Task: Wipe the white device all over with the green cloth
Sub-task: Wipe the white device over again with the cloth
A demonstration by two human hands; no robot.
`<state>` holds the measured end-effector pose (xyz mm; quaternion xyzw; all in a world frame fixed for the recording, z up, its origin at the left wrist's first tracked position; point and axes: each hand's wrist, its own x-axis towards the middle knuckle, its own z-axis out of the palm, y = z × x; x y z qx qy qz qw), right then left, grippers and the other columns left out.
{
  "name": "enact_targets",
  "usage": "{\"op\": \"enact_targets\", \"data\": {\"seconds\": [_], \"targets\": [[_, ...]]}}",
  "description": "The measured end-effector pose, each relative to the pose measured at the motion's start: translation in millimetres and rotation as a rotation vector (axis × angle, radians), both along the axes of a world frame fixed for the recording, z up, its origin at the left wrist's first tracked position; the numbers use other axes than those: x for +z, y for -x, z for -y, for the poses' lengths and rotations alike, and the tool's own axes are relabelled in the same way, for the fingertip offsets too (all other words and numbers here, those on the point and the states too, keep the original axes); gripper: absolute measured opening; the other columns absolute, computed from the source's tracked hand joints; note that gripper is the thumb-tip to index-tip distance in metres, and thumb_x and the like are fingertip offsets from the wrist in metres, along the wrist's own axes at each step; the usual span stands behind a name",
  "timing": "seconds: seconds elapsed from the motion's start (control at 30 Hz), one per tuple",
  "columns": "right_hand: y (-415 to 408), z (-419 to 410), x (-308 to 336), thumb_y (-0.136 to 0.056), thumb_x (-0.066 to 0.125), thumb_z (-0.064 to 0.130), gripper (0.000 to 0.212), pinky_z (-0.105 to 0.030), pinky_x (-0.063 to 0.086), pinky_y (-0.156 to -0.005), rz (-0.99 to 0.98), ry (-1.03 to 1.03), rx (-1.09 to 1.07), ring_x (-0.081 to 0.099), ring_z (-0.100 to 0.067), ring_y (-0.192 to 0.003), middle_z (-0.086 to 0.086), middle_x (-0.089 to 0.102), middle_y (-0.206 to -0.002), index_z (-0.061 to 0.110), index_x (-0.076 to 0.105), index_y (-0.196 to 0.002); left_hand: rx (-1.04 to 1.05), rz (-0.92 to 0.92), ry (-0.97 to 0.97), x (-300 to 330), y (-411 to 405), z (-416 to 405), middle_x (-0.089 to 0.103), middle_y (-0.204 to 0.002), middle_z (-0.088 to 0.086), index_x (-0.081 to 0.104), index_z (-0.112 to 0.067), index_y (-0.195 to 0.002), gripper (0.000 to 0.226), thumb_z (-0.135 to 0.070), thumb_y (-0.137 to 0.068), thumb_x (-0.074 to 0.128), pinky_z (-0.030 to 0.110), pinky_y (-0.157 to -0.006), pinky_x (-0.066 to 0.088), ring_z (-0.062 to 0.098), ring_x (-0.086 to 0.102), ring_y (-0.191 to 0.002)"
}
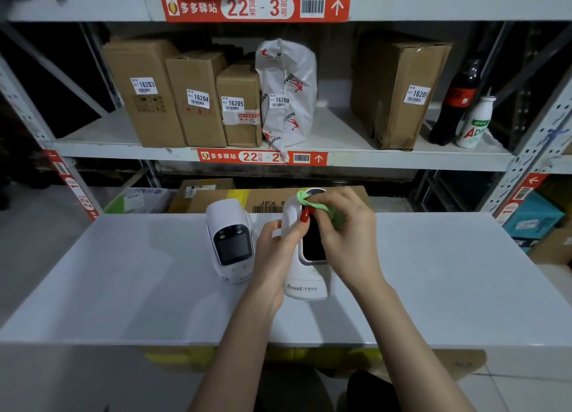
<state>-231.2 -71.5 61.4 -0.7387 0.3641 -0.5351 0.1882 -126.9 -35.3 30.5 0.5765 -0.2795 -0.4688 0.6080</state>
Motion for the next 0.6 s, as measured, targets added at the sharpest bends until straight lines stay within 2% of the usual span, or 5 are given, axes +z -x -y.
{"op": "enact_targets", "data": {"seconds": [0.1,0.2,0.27,0.43,0.6], "targets": [[1.5,2.8,-1.2,-0.084,0.063,-0.003,0.019,-0.017,0.046,-0.077,-0.034,0.020,-0.039,0.057,-0.012,-0.088,-0.004,0.063,-0.095,0.008,0.073,-0.097,0.006,-0.003,-0.006,0.1,-2.3,0.2,0.074,-0.101,0.010,0.062,-0.020,-0.104,0.053,-0.052,-0.065,0.076,0.050,-0.090,0.055,0.027,0.072,-0.093],[4.1,7.9,-5.5,-0.085,0.058,-0.004,0.025,-0.037,0.052,-0.076,-0.039,0.021,-0.173,0.061,-0.025,-0.089,-0.006,0.062,-0.097,0.010,0.072,-0.101,0.007,-0.011,-0.007,-0.8,-2.4,0.4,0.074,-0.103,0.008,0.062,-0.022,-0.102,0.050,-0.054,-0.067,0.076,0.048,-0.090,0.054,0.025,0.072,-0.094],[5.3,9.9,-6.6,-0.085,0.058,-0.003,0.025,-0.042,0.052,-0.076,-0.037,0.009,-0.204,0.061,-0.028,-0.089,-0.006,0.062,-0.097,0.010,0.072,-0.101,0.013,-0.018,-0.015,-1.5,-2.6,1.1,0.074,-0.102,0.007,0.062,-0.022,-0.104,0.054,-0.056,-0.065,0.076,0.048,-0.091,0.055,0.025,0.072,-0.093],[2.6,3.9,-2.6,-0.083,0.063,-0.002,0.020,-0.029,0.048,-0.075,-0.096,-0.006,-0.016,0.058,-0.015,-0.086,-0.005,0.063,-0.094,0.010,0.074,-0.097,0.031,-0.111,-0.044,-0.4,-3.9,3.2,0.074,-0.105,0.013,0.063,-0.011,-0.119,0.079,-0.059,-0.058,0.077,0.047,-0.085,0.057,0.030,0.073,-0.093],[2.8,6.8,-1.3,-0.083,0.066,-0.001,0.017,-0.027,0.046,-0.072,-0.153,-0.050,0.019,0.060,-0.019,-0.081,-0.006,0.063,-0.092,0.009,0.074,-0.095,0.039,-0.195,-0.043,1.7,-5.3,3.5,0.075,-0.106,0.013,0.063,-0.008,-0.121,0.060,-0.049,-0.078,0.075,0.032,-0.064,0.055,0.028,0.074,-0.090]]}}
